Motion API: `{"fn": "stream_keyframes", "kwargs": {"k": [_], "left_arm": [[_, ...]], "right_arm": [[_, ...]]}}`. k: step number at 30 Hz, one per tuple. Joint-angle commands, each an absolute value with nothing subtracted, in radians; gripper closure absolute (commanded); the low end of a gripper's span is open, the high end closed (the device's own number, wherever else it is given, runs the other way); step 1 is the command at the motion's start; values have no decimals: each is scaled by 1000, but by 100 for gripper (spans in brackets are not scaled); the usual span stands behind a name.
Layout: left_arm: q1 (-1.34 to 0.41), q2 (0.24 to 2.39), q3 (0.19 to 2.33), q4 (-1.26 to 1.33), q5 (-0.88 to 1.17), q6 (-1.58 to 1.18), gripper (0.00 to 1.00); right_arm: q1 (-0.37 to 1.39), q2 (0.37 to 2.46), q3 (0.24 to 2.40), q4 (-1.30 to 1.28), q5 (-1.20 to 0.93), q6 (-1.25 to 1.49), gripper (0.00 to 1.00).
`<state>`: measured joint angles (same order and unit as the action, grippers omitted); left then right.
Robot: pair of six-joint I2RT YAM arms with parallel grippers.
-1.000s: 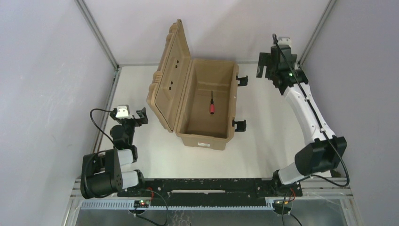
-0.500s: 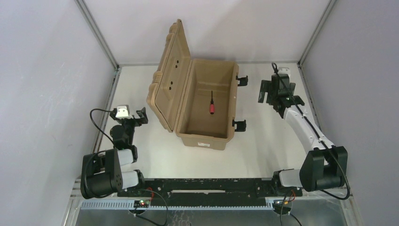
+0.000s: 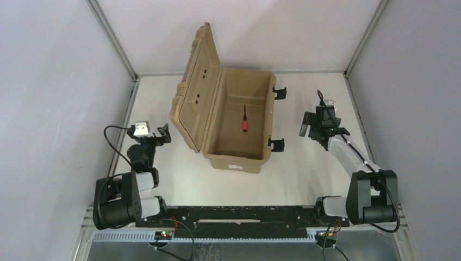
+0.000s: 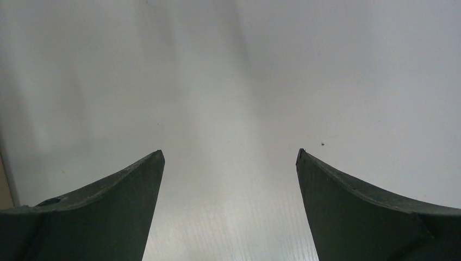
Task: Put the screwdriver in the bin
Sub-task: Reset both arms
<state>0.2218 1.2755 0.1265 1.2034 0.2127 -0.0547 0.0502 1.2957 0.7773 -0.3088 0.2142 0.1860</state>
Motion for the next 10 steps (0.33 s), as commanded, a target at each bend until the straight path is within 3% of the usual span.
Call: {"fn": "stream_keyframes", "kwargs": {"k": [1,10], "left_arm": [[216,1276,110,1252,207,-64,0],[217,1277,110,1253,206,-64,0]], "right_arm": [[38,1264,763,-241,193,218,0],[22,1283,750,-229,172,228,0]]}}
